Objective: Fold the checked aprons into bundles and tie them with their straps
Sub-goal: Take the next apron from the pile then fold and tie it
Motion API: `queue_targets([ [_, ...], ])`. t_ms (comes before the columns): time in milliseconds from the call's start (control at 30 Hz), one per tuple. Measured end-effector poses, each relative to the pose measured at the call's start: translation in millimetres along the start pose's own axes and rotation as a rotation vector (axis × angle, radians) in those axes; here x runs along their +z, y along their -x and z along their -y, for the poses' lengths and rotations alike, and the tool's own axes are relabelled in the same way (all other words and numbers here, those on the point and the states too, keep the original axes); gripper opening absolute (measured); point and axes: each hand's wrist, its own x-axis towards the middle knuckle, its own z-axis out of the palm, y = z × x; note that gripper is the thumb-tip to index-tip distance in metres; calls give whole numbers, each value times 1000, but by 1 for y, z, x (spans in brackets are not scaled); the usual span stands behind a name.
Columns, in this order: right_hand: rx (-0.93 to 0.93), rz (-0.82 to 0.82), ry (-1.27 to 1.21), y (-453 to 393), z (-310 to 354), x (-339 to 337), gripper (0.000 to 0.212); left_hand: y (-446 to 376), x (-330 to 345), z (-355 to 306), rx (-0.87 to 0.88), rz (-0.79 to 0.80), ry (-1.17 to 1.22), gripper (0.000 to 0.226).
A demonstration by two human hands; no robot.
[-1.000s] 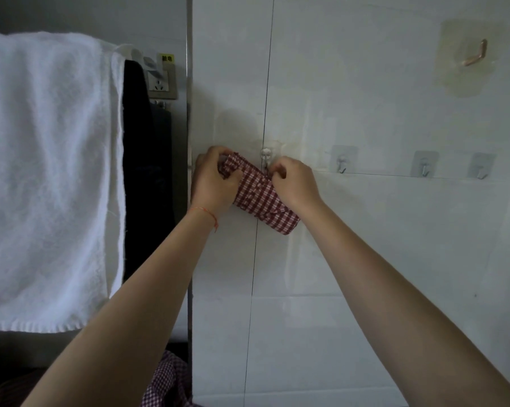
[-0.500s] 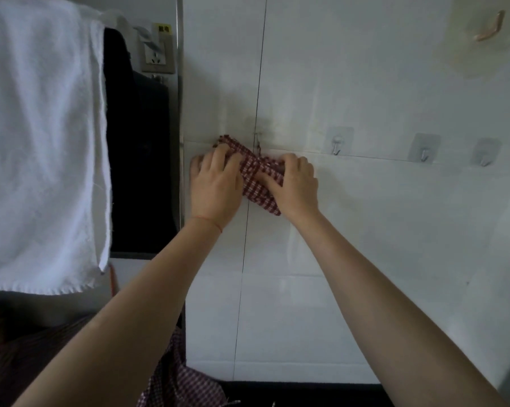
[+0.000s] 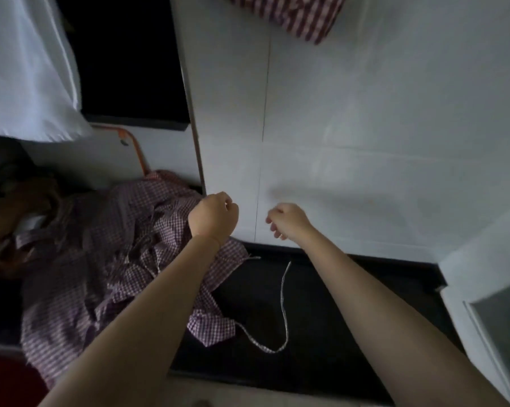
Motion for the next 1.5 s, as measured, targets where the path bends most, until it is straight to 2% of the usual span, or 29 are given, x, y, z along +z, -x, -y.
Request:
queue_targets([
  [133,99,328,238,1,-48,87,19,13,56,93,-140,267,-119,36],
  [200,130,423,295,0,-62,129,25,19,75,136,-208,360,-158,44],
  [267,148,442,286,1,-68,157,30,27,85,164,-221,316,-160,54],
  [400,252,399,124,-17,-61,215,22,25,87,217,-263,43,-143,67],
  [467,261,381,46,-30,-49,244,19,10,84,248,-302,67,-103,56],
  [533,227,363,-2,-36,-37,261,24,-2,82,265,-263,121,-79,30],
  [633,190,330,-140,-42,-15,281,32,-20,71,275,-180,108,92,23],
  [767,297,230,-438,-49,16,284,43,-32,52,263,-64,153,292,19],
  [900,224,102,-410,-58,36,267,14,-41,36,255,44,293,259,30],
  [967,204,98,-286,-60,40,255,14,-45,30,252,28,307,256,41],
  [1033,173,145,-144,-56,42,240,18,-51,26,252,14,174,320,45],
  [1067,159,188,-81,-54,41,229,21,-56,23,250,2,103,346,38],
  [1133,181,320,28,-47,35,205,22,-66,17,246,-40,58,300,13],
  [1200,219,471,112,-36,25,176,17,-71,14,240,-74,159,199,24],
  [1267,275,537,125,-24,10,141,18,-68,14,226,-91,300,141,43],
  [1300,310,524,122,-18,3,125,18,-65,14,217,-81,343,132,53],
  [1367,372,363,130,-6,-13,94,19,-58,22,194,-28,376,132,69],
  [1467,358,-77,55,4,-31,69,19,-48,40,158,70,354,135,75],
  [1500,320,-172,39,8,-33,63,21,-44,45,145,133,356,125,73],
])
